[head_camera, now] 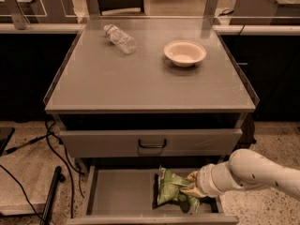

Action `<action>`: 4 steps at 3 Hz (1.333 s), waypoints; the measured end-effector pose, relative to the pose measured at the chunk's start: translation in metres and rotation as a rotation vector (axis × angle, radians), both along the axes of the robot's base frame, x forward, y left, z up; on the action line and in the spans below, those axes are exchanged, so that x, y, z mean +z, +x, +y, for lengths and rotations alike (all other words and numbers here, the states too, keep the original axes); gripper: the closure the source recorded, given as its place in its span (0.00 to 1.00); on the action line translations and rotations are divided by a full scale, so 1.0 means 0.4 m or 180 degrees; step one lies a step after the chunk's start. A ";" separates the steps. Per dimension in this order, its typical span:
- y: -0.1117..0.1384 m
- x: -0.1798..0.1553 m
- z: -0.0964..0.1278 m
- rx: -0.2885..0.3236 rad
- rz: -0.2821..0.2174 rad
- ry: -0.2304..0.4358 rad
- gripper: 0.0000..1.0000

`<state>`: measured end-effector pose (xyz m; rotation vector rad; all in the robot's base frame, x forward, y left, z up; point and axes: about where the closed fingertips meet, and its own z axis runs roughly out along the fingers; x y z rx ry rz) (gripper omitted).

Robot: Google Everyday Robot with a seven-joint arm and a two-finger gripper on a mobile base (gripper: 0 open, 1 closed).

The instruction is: Pick green jalapeno chip bag from middle drawer and place on counter

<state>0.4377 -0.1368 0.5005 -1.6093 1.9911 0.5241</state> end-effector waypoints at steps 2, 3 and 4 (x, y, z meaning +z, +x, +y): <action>-0.043 0.110 0.009 0.0023 0.0024 0.0066 1.00; -0.081 0.206 0.022 0.0065 0.0081 0.0056 1.00; -0.108 0.309 0.026 0.0085 0.0136 0.0070 1.00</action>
Offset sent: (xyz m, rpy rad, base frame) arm -0.0328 0.0057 0.0902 0.0192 0.0101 0.0134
